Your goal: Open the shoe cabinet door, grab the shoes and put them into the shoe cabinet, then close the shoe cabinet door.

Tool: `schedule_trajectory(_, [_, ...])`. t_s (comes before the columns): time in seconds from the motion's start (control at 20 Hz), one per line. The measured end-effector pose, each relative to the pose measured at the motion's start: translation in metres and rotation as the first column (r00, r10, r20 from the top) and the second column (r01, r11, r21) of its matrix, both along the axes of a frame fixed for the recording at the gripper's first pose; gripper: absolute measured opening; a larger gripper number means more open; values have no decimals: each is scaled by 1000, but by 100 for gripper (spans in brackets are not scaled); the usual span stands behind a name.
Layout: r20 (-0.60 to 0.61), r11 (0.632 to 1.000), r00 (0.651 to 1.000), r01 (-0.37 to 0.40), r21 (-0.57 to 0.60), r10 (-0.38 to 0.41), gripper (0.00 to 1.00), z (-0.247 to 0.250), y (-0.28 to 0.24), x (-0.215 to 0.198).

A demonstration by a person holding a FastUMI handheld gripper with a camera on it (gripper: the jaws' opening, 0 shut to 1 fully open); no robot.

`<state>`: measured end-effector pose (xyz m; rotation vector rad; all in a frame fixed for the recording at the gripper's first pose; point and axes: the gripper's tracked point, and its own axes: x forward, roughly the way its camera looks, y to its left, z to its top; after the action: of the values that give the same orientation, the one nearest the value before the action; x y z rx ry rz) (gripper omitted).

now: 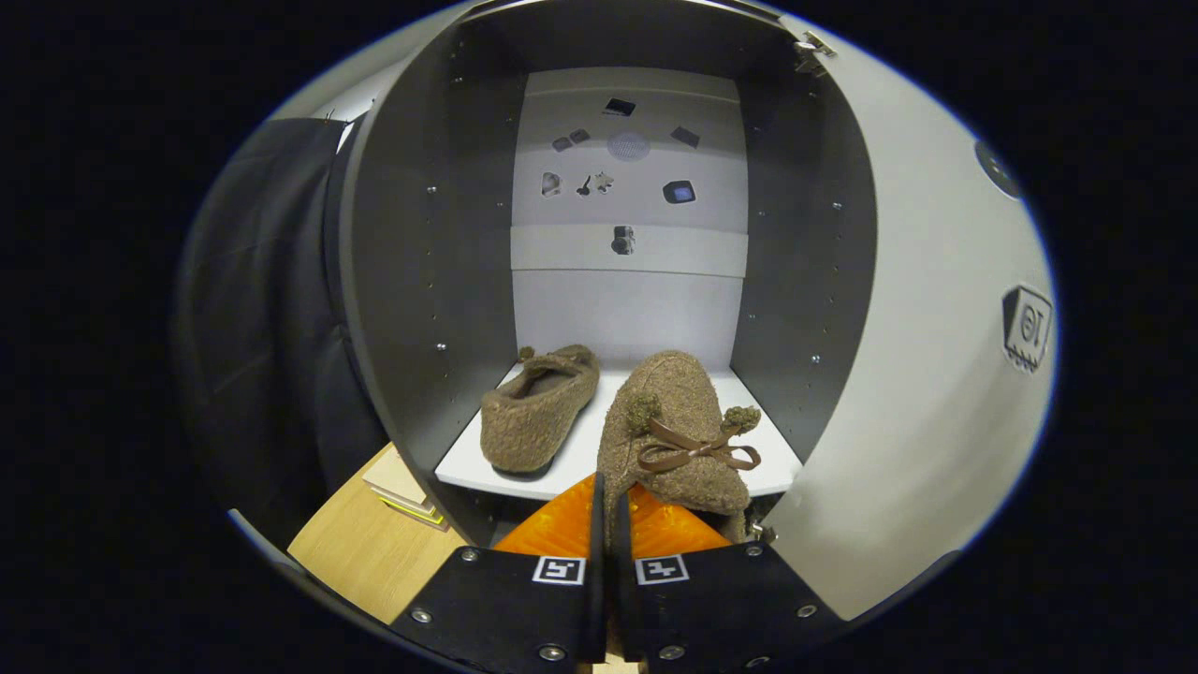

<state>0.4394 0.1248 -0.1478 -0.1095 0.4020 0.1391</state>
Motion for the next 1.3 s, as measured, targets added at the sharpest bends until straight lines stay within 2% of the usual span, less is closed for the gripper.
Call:
schedule_trajectory(0.25, [-9, 999, 1000, -23, -25, 23, 5, 8, 3, 63])
schedule_trajectory(0.6, [-102, 996, 995, -16, -84, 7, 5, -22, -8, 140])
schedule_trajectory(0.85, [-172, 999, 985, 2, -42, -10, 6, -45, -8, 155])
schedule_trajectory(0.95, [-194, 1000, 981, 1, -3, -1, 11, -54, -1, 158])
schedule_trajectory(1.0, [-197, 1000, 980, 2, 1, -2, 14, -54, -2, 157])
schedule_trajectory(1.3, [-164, 999, 986, 19, 34, -13, 16, -35, -2, 142])
